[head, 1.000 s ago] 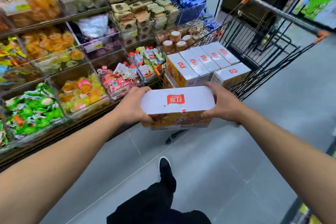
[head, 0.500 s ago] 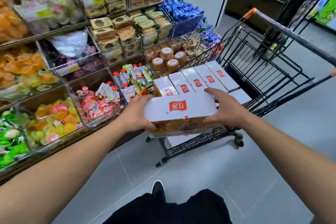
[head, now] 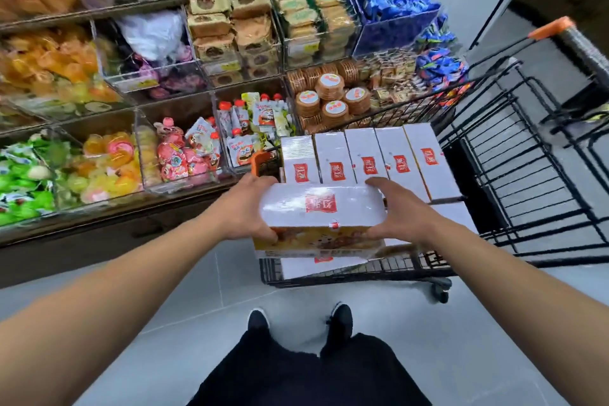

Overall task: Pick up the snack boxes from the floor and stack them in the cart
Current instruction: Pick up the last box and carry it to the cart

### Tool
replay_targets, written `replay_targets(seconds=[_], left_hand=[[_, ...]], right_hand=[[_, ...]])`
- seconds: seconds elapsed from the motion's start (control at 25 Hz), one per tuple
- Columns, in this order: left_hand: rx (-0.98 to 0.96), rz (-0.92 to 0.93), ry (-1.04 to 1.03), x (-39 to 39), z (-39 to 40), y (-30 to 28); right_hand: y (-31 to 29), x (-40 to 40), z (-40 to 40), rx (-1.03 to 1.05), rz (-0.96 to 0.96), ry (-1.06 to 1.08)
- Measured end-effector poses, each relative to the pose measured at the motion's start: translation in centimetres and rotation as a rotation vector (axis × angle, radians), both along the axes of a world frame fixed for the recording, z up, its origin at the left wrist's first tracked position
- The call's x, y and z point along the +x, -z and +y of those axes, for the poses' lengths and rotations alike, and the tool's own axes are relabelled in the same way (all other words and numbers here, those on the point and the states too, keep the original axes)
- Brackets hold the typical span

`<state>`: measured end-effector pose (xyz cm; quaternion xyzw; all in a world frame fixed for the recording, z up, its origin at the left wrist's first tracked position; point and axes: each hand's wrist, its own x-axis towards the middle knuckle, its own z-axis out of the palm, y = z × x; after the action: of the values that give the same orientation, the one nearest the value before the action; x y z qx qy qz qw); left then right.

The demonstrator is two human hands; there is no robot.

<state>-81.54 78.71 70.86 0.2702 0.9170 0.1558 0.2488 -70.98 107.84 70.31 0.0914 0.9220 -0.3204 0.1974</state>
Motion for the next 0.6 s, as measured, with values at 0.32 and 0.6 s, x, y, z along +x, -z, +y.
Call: replay_targets(seconds=[0.32, 0.6], left_hand=[[-0.204, -0.051, -0.168, 3.2, 1.7, 2.9], [-0.285, -0.069, -0.250, 6.1, 5.1, 8.8]], right_hand=[[4.5, -2.7, 1.9, 0.090, -0.109, -0.315], [9.7, -1.9, 4.1, 0.349, 0.022, -0.461]])
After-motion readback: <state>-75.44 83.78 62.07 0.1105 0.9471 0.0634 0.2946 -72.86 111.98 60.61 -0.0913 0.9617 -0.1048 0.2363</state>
